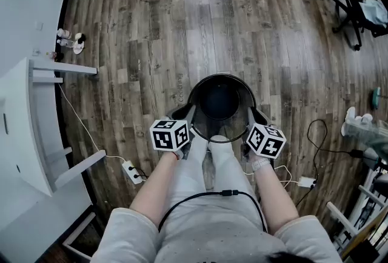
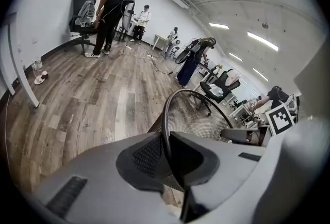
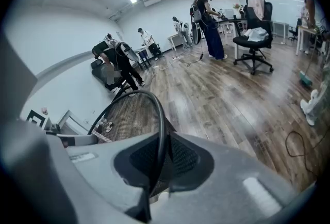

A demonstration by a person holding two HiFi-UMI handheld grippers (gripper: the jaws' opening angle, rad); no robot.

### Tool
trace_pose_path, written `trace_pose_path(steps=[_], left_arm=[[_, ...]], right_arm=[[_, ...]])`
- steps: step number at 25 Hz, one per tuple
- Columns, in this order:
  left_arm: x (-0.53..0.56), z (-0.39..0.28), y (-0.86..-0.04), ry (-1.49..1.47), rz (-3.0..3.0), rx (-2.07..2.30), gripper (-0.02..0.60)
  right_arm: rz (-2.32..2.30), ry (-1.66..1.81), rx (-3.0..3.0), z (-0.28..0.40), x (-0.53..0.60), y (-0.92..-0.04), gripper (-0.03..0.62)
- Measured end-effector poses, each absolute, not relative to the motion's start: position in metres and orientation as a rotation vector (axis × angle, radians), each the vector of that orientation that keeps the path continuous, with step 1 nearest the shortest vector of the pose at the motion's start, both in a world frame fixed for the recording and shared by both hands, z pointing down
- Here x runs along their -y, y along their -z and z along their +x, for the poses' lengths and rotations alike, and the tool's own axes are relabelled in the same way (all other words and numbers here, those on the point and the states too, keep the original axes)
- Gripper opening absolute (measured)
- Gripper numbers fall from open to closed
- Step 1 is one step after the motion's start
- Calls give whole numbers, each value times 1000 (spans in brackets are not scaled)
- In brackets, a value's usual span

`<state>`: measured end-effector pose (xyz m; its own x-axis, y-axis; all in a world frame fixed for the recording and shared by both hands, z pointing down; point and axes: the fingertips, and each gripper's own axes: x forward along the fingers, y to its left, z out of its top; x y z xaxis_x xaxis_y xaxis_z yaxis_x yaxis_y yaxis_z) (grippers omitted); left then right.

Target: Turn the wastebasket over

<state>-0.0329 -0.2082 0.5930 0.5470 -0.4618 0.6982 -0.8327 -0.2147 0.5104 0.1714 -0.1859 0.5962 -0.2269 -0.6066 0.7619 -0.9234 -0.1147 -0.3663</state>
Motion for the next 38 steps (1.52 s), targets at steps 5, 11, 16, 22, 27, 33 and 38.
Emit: trace_pose_path(steps=[5,11,16,22,27,33,38], left_arm=[[206,-42,-559,-472,1864,1076,48],[193,-57,-524,-462,1863,1091,48],[186,-67,-495,-455,1857,1094,48],[186,-77,-463,-448,1873,1100,48],[186,-73,-439,-446,1894,1095,48],[183,-79,-419,-429,1911,1092,49],[183,-92,-410,-429,1920,1107,49]], right_arm=[[1704,-1282,1831,163,182,-565,28],[1683,-1266,1863,147,175,-528,29],[1672,-1265,1881,138,170,-499,31],[1688,-1289,1895,128,165,-472,31],[1714,-1298,1908,132,163,-449,32],[1730,-1291,1928,125,159,-431,32],[1724,-1284,1943,113,160,-421,32]])
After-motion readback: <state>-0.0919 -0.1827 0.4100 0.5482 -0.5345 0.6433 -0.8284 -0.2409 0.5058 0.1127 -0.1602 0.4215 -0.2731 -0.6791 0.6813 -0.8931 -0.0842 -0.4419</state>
